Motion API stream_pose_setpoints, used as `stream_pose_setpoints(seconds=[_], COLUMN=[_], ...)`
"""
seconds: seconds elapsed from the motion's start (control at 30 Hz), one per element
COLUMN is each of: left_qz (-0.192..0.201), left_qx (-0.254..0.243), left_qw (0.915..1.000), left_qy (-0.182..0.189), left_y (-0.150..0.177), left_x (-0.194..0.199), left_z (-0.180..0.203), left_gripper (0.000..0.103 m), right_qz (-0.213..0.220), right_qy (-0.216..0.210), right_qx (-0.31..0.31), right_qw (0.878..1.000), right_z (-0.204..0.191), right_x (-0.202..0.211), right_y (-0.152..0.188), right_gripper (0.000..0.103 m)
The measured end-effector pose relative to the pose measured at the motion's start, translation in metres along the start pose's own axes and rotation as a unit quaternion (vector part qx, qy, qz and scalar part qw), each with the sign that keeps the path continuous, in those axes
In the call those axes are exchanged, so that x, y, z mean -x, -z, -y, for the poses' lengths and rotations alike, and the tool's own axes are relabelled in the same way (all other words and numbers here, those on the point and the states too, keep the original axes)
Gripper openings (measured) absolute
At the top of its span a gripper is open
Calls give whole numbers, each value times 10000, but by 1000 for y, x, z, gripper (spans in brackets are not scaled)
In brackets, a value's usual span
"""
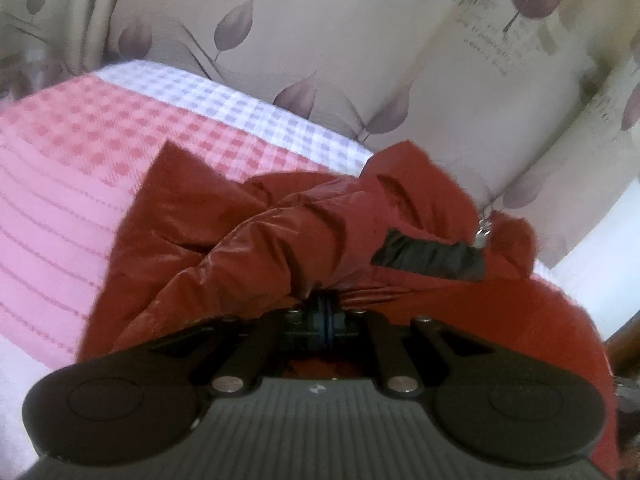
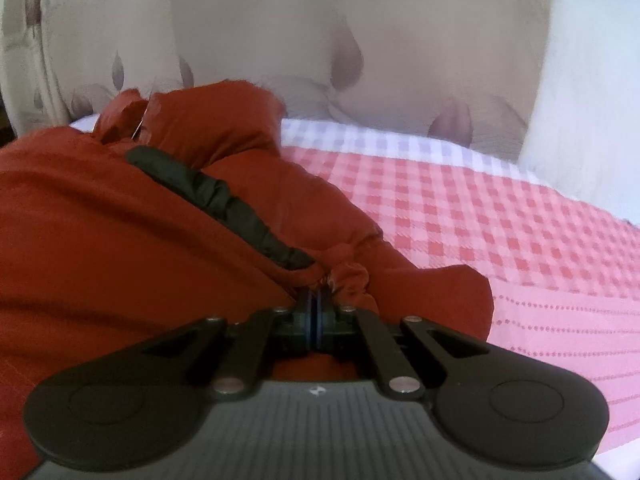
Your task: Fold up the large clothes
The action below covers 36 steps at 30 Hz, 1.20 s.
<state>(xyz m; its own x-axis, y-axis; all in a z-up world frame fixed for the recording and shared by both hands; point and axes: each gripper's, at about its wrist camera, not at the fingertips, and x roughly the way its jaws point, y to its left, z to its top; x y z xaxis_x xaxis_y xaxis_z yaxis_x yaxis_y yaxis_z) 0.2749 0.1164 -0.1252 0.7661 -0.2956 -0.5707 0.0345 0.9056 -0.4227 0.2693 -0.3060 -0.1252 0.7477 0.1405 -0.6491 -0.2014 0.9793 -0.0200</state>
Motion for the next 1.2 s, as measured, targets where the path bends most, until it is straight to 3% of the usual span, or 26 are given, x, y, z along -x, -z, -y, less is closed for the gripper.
stream_pose_setpoints(seconds=[0.13,0.23,0.43,0.53,0.77,0.93,1.07,1.13,1.2], left_qz=[280,166,-202,-177,17,121,707,804,734], left_qx=[-306,-391,645,315,146,-475,-677,-870,-1102], left_qw=[9988,9981,9968,9980,9991,9970,9949,9930,9901], left_qy=[-258,-447,-421,-521,-399,-599,-254,47,460], left_y=[-15,-25,-30,-23,-14,-21,-23,-20,-13], left_x=[19,8,-19,-22,-21,1,44,60,65], left_z=[9,10,-22,-20,-25,-1,17,36,62], left_gripper=[17,18,12,12,12,13,25,25,25], right_qz=[-108,-63,53,158,243,20,922,1395,1575], right_qy=[-96,-49,-134,-193,-117,-141,15,-210,-635], right_qx=[-64,-46,-147,-228,-176,-301,83,-148,-272], right_qw=[9999,10000,9998,9994,9995,9994,9957,9899,9851], right_z=[3,1,4,6,2,10,3,0,-12], right_x=[0,0,1,3,5,17,74,104,118], right_y=[-4,-1,3,7,9,-8,-23,-32,-42], right_gripper=[0,0,0,0,0,2,4,4,4])
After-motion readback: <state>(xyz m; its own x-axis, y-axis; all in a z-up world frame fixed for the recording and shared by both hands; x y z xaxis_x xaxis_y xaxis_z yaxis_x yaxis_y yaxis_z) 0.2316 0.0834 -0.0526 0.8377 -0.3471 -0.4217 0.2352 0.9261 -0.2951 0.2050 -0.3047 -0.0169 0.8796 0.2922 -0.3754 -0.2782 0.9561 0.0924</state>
